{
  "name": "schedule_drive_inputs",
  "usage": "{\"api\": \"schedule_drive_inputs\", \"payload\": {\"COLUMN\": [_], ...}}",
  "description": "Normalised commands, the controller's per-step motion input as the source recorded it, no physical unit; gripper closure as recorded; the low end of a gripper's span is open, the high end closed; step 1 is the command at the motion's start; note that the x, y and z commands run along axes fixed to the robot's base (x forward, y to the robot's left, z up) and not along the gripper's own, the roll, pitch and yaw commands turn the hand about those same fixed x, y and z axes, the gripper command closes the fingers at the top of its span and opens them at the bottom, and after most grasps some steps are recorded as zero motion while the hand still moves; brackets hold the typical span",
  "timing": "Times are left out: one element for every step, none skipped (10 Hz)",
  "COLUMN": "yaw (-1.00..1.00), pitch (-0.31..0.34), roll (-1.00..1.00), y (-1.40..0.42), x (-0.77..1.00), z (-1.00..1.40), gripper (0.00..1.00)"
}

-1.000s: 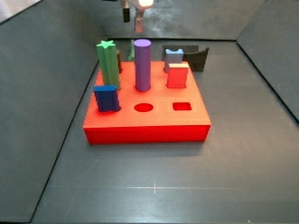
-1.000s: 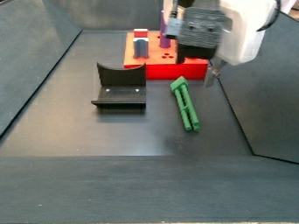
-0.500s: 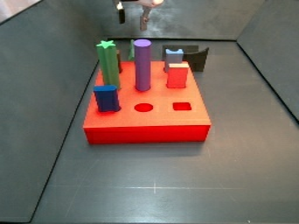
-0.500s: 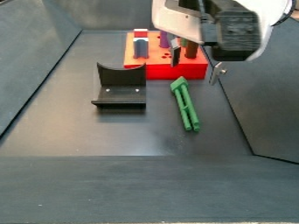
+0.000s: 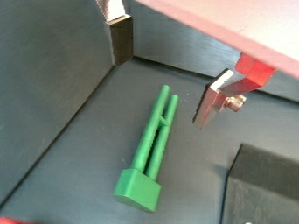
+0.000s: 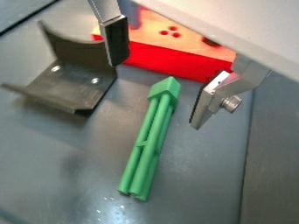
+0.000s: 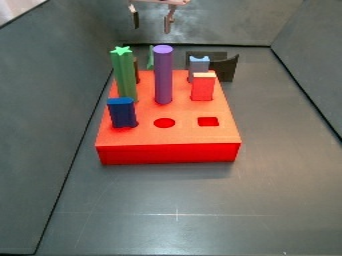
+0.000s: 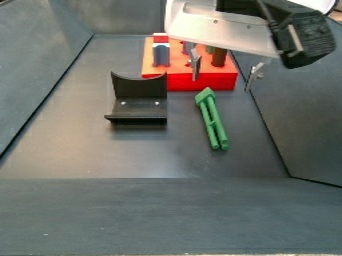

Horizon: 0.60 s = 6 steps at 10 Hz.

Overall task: Pick up the 3 prong object. Move up. Rotate the 3 prong object. Place the 3 prong object on the fixture. Regrasp the 3 prong object. Move to above the board. Insert the 3 prong object.
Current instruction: Rotate the 3 prong object.

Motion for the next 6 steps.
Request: {"api": "schedule_drive_inputs", "payload": {"yaw": [1.00, 1.00, 0.98, 0.64, 0.37, 0.24], "pitch": [-0.020, -0.025, -0.028, -0.028, -0.028, -0.027], "roll": [0.01, 0.01, 0.01, 0.01, 0.01, 0.01], "y": [0.00, 0.00, 0.00, 0.00, 0.00, 0.00], "x": [0.03, 0.03, 0.03, 0.03, 0.03, 0.03], "z": [-0.04, -0.04, -0.04, -0.04, -0.04, -0.04], "gripper": [0.00, 0.00, 0.00, 0.00, 0.00, 0.00]}}
